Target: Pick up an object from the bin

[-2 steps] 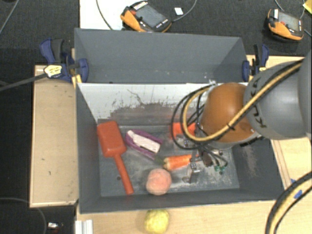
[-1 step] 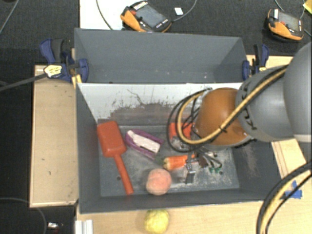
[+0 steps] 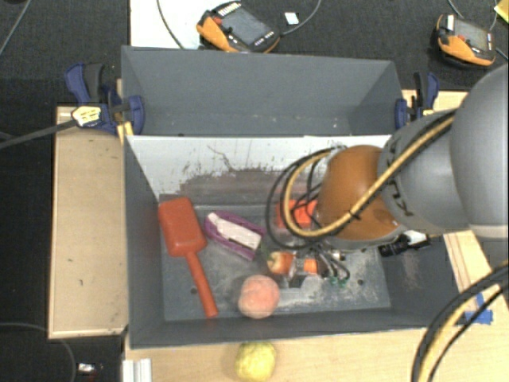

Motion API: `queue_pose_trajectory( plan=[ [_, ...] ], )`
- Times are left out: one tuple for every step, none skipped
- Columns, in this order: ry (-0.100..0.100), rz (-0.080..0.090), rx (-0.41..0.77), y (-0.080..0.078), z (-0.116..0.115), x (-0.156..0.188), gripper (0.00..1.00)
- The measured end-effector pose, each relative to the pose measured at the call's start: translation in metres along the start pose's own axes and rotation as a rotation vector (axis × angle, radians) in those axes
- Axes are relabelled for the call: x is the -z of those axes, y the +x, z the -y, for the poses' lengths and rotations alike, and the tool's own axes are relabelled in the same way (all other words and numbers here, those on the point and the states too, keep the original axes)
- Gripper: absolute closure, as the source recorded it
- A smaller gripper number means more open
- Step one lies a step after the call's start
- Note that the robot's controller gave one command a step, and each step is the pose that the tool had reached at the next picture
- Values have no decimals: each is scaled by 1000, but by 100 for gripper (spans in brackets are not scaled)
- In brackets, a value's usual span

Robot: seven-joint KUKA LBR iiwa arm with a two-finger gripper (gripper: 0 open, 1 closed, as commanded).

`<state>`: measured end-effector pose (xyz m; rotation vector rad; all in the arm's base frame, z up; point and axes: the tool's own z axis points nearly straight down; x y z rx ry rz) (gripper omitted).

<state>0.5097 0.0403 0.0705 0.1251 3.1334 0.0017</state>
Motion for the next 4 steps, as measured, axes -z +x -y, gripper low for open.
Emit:
queue_pose_trajectory(
  plan=[
    [0,0,0,0,0,0,100],
    [-1,2,1,0,0,6,100],
    [-1,4,2,0,0,17,100],
    [0,-2,4,1,0,61,100]
  ],
)
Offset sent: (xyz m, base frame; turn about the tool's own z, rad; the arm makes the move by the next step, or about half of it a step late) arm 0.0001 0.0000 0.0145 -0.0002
